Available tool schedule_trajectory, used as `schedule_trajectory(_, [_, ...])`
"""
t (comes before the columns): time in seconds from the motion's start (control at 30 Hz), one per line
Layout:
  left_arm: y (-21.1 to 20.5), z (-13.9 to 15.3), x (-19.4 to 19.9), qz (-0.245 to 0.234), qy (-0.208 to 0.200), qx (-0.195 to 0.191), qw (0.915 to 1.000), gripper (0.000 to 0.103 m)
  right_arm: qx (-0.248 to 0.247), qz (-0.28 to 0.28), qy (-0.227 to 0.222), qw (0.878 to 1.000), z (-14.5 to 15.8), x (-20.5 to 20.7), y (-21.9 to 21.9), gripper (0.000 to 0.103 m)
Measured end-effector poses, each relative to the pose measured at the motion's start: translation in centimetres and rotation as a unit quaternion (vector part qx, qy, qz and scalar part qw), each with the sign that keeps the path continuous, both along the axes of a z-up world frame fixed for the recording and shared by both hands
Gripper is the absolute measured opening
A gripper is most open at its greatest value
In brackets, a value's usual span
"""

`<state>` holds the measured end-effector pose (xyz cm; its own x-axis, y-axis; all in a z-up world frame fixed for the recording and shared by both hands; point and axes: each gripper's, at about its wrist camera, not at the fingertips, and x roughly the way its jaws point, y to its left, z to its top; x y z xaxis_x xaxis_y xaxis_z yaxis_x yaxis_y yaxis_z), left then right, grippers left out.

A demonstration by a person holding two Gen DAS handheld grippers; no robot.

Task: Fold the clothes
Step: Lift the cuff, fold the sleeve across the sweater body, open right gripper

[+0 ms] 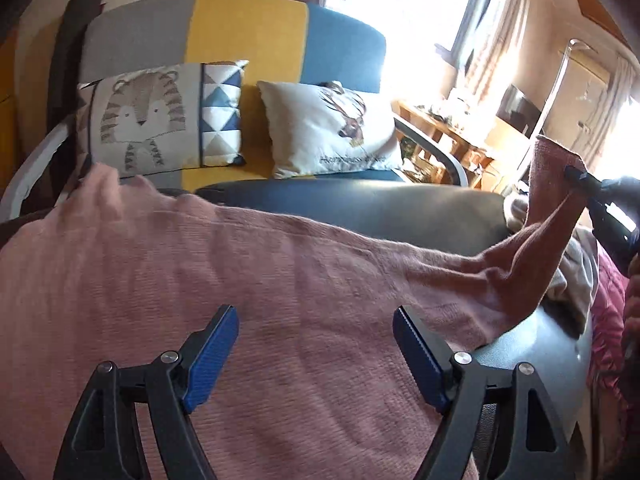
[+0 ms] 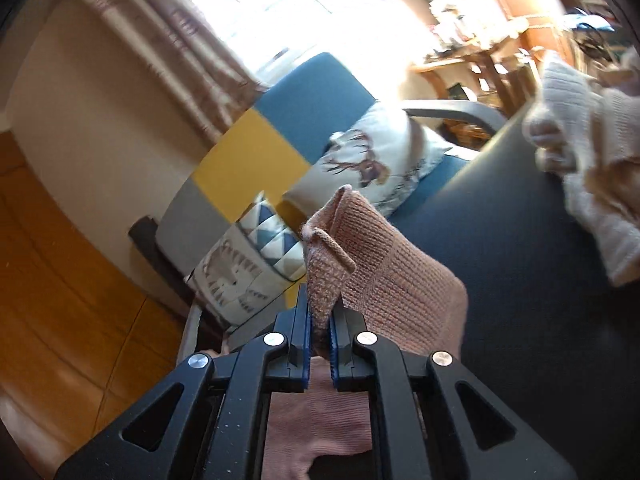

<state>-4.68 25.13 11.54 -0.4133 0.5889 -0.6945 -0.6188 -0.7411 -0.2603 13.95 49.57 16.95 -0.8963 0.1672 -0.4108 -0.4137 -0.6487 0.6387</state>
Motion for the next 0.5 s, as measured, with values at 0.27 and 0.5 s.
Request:
schedule_trajectory(0.27, [-15.3,-2.2,-4.2,0.144,-0.041,0.03,0.9882,0.081,0.076,0.211,-0.004,0.975,0.7,-14.0,-17.4,0.007])
schedule_trajectory(0.5, [-24.8,-5.8,-4.4,0.223,-0.107,0.081,0.9656,0.081,0.099,0.314,-0.094,0.94,-6.7,-19.2,-28.7,0.007])
